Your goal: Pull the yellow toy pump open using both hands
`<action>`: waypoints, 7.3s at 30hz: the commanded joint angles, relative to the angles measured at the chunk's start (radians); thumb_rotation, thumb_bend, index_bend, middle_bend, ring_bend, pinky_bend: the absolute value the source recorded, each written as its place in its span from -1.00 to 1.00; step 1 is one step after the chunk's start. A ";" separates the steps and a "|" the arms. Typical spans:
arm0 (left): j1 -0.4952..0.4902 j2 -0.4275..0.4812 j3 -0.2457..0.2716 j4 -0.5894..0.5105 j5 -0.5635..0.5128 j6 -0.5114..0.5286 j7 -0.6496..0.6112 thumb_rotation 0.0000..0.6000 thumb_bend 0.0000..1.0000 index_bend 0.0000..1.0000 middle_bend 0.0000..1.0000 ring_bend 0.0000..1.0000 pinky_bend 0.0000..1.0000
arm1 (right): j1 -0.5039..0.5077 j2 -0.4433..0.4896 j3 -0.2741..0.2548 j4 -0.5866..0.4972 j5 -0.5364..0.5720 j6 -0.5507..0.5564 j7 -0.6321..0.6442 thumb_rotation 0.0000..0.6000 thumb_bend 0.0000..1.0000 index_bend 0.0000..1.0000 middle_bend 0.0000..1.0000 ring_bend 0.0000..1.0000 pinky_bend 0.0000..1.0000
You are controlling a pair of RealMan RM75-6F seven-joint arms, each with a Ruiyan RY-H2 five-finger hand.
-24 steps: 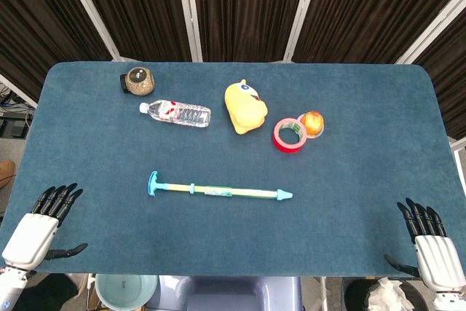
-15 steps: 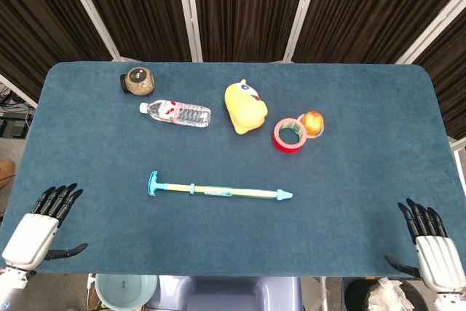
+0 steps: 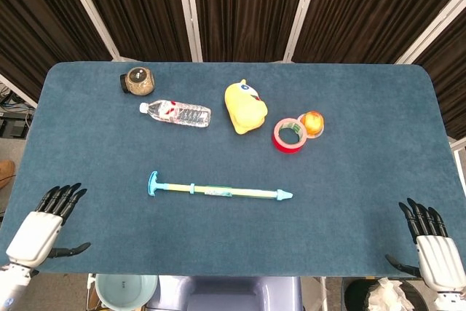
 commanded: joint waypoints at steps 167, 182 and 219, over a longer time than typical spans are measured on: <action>-0.663 -0.355 -0.127 -0.050 -0.129 -0.432 0.379 1.00 -0.22 0.21 -0.91 -1.00 -1.00 | 0.259 -0.388 0.184 -0.165 0.337 -0.228 -0.477 1.00 -0.36 -0.33 -0.89 -1.00 -1.00; -0.667 -0.357 -0.128 -0.050 -0.122 -0.432 0.375 1.00 -0.22 0.21 -0.90 -1.00 -1.00 | 0.276 -0.441 0.184 -0.153 0.372 -0.217 -0.492 1.00 -0.31 -0.27 -0.89 -1.00 -1.00; -0.667 -0.338 -0.135 -0.062 -0.118 -0.423 0.364 1.00 -0.22 0.22 -0.90 -1.00 -1.00 | 0.292 -0.443 0.219 -0.140 0.414 -0.163 -0.480 1.00 -0.20 0.26 -0.77 -0.98 -1.00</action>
